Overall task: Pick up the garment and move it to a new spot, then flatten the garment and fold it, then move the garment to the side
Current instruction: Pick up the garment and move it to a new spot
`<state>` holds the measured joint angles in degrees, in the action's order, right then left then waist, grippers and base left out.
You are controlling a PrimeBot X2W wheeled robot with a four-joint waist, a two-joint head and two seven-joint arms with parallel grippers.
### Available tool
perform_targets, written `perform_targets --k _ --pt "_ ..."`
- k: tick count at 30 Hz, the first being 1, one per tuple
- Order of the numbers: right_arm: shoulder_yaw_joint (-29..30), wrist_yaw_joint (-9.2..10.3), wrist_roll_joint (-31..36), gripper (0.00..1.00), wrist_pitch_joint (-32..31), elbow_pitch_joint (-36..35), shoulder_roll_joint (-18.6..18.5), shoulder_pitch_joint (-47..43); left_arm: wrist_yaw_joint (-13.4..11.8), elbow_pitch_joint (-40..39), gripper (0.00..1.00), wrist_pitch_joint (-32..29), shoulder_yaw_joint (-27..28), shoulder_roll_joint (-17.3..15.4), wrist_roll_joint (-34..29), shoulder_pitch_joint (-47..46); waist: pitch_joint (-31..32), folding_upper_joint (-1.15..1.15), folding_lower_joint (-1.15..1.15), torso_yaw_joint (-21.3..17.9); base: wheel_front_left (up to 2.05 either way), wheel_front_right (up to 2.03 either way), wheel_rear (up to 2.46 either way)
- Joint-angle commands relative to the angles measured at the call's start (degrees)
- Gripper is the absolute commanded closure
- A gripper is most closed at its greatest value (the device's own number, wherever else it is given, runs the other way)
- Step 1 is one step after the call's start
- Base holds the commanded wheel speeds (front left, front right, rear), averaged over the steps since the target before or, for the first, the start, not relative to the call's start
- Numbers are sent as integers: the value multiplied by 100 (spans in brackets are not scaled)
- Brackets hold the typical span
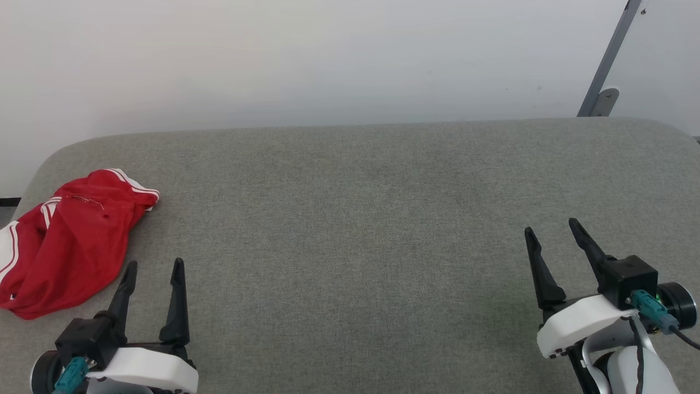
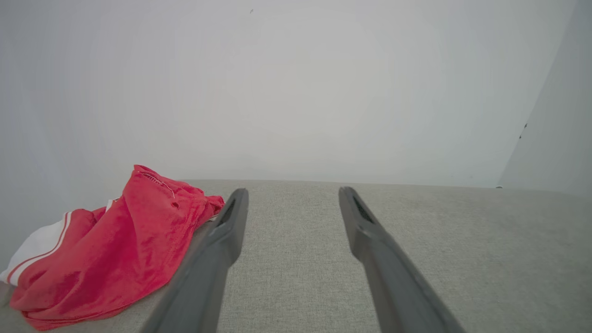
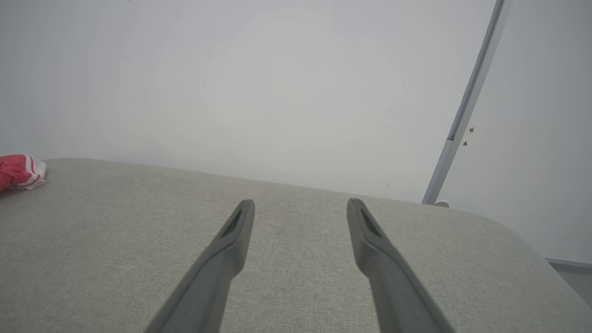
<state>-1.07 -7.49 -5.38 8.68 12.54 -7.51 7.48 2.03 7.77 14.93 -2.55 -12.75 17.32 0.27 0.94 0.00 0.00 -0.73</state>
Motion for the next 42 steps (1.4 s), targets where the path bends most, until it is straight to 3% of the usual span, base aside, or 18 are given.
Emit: perform_targets --k 1,12,29,42 --pt "19 0 17 0 48 -18 26 -21 30 10 0 41 19 -12 26 -1 1 0 0 4 0 0 0" --pt "-102 0 -90 0 13 2 65 -69 -30 165 0 36 190 33 174 -94 39 0 0 232 0 0 0" --pt "-934 0 -419 0 -19 249 3 221 -312 231 0 -41 583 -105 426 26 181 0 0 1608 0 0 0" --pt "-1151 0 -527 0 17 370 -10 273 -462 48 0 -66 753 -117 577 249 187 0 0 2079 0 0 0"
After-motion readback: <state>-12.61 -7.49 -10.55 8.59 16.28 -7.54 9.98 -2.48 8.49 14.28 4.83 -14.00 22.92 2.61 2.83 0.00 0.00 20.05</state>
